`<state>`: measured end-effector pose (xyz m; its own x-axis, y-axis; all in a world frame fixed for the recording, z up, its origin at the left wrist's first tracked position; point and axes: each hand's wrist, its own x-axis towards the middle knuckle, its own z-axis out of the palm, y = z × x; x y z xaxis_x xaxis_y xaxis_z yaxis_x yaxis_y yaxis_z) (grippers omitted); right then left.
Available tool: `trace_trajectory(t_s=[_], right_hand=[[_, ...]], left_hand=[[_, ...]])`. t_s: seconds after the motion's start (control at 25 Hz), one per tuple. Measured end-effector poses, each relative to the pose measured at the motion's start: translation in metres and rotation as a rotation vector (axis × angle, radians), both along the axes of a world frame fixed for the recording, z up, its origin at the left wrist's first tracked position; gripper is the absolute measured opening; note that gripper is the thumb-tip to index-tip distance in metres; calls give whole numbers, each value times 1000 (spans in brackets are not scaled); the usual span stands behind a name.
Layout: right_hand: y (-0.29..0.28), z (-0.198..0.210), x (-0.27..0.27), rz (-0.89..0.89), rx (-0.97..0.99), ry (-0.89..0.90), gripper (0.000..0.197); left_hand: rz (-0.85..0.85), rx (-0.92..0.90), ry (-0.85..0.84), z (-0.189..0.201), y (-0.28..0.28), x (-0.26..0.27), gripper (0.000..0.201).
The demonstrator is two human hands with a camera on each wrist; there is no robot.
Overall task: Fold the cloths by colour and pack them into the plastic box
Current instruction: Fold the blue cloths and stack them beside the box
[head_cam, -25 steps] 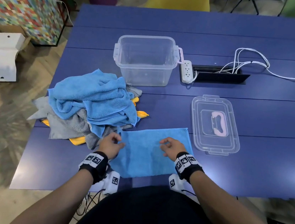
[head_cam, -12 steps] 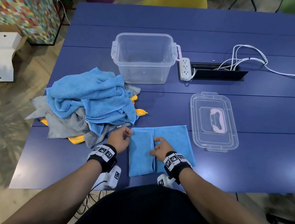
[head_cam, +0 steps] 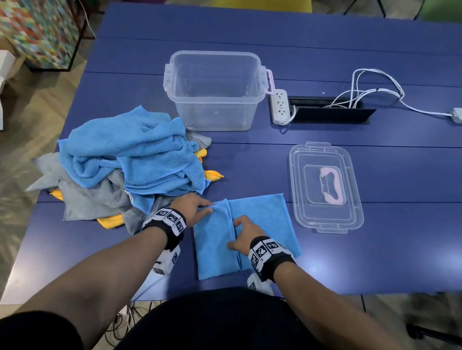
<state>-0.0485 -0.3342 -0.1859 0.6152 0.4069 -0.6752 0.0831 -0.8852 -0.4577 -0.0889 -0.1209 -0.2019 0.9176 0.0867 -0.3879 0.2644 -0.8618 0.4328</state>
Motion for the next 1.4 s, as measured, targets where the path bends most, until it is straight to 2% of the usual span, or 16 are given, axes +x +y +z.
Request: trace_trajectory(t_s=[0.12,0.24,0.32,0.44,0.6,0.72,0.8,0.92,1.0,1.04,1.12,1.16,1.24,1.32,1.4], right_hand=[[-4,2,-1,40,-21,20,58],[-11,9,11,46,-47,-15,24],[-19,12,19,74,-89,0,13],[-33,9,19,183,-177,39,13],[-51,8,22,-31,-51,53,6],[-68,13,28,-333,-8,-182,10],[-76,17,30,-443,-49,-275,14],[-79,15,29,-352,-181,-249,31],[-74,15,29,-297,-120,-133,49],[-68,16,26,-250,-62,-23,54],[-54,18,18,-17,-83,128,59],[-47,16,13,121,-154,140,59],[-32,11,6,323,-302,83,50],[-22,7,4,400,-335,87,40],[-17,9,6,394,-299,182,35]], left_hand=[[41,-81,79,-7,1,-3,40],[63,-47,107,-7,3,-1,42],[24,16,114,-7,4,1,41],[-3,55,104,-7,-1,5,36],[-34,160,7,-9,-10,6,38],[-69,229,-5,-5,-17,6,41],[-66,227,-56,-2,-19,6,43],[-152,172,-268,4,-35,6,41],[-299,154,-306,7,-50,5,33],[-299,172,-278,7,-52,5,32],[-77,191,-164,4,-46,11,36],[38,187,-89,3,-39,13,38],[104,192,34,-2,-26,11,35],[73,189,18,-2,-17,8,25],[32,142,-36,-1,-12,6,21]])
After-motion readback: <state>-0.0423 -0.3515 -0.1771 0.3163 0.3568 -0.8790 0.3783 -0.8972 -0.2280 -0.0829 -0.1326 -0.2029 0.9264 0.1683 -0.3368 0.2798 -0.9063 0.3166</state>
